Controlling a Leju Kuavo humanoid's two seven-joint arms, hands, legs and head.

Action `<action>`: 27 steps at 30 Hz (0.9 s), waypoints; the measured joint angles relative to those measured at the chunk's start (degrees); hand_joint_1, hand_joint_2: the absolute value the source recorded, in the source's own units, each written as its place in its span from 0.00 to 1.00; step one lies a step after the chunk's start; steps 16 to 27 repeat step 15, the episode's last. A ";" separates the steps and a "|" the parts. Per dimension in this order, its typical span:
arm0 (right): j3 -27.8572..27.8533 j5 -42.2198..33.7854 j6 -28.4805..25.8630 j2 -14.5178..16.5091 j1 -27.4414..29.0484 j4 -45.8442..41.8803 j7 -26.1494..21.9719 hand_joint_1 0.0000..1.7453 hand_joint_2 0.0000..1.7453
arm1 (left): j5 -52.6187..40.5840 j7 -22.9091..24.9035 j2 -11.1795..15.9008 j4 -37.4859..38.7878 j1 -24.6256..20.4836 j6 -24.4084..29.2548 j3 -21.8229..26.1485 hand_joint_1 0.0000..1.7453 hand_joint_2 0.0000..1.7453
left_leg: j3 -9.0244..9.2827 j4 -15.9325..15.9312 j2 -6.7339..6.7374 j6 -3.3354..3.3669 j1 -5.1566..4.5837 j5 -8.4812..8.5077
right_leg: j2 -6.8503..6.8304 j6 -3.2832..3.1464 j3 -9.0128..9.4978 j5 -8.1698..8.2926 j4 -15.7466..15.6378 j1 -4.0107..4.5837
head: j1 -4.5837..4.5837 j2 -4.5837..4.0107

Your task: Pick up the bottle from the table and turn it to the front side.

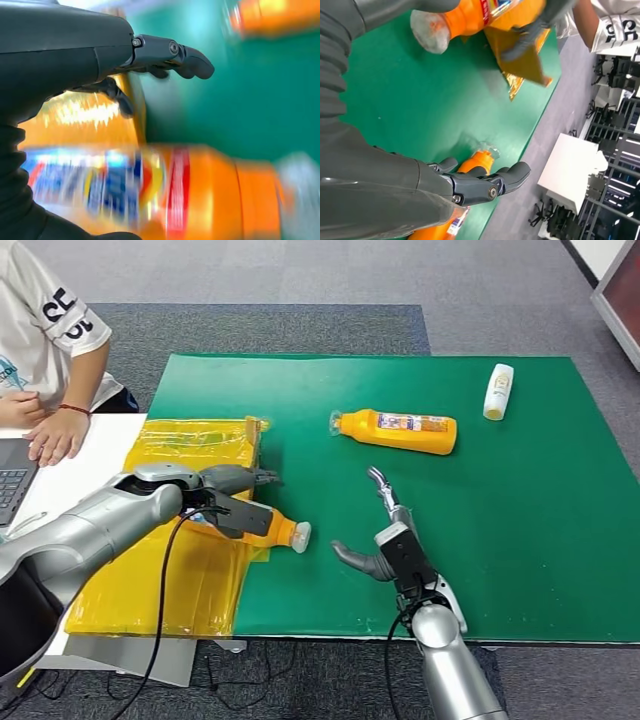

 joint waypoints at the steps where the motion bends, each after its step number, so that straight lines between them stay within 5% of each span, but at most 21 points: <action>1: -0.18 0.05 -0.22 -0.10 0.38 -0.15 0.00 0.00 1.00 | -0.76 -0.04 0.33 -0.73 0.82 3.27 1.59 0.00 1.00 | 0.00 0.00 0.00 0.00 0.00 0.00 | 0.00 0.00 0.00 0.00 0.00 0.00 | -0.01 0.00; 7: -1.56 1.40 -0.82 -0.52 3.07 -2.93 0.28 0.00 1.00 | -10.51 -2.89 2.44 -13.63 13.92 15.13 17.35 0.00 1.00 | 0.00 0.00 0.02 -0.03 -0.02 -0.15 | 0.05 0.01 -0.02 -0.07 0.00 -0.01 | 0.01 0.00; 15: -2.48 2.16 -0.99 -0.92 5.58 -5.35 0.69 0.00 1.00 | -3.85 -16.65 3.52 -33.72 36.35 8.22 41.51 0.00 1.00 | 0.12 0.00 0.11 -0.10 0.00 -0.43 | 0.14 -0.10 0.00 -0.35 -0.01 0.00 | 0.00 0.00; 27: -2.48 2.16 -0.99 -0.92 5.58 -5.35 0.69 0.00 1.00 | -3.85 -16.65 3.52 -33.72 36.35 8.22 41.51 0.00 1.00 | 0.12 0.00 0.11 -0.10 0.00 -0.43 | 0.14 -0.10 0.00 -0.35 -0.01 0.00 | 0.00 0.00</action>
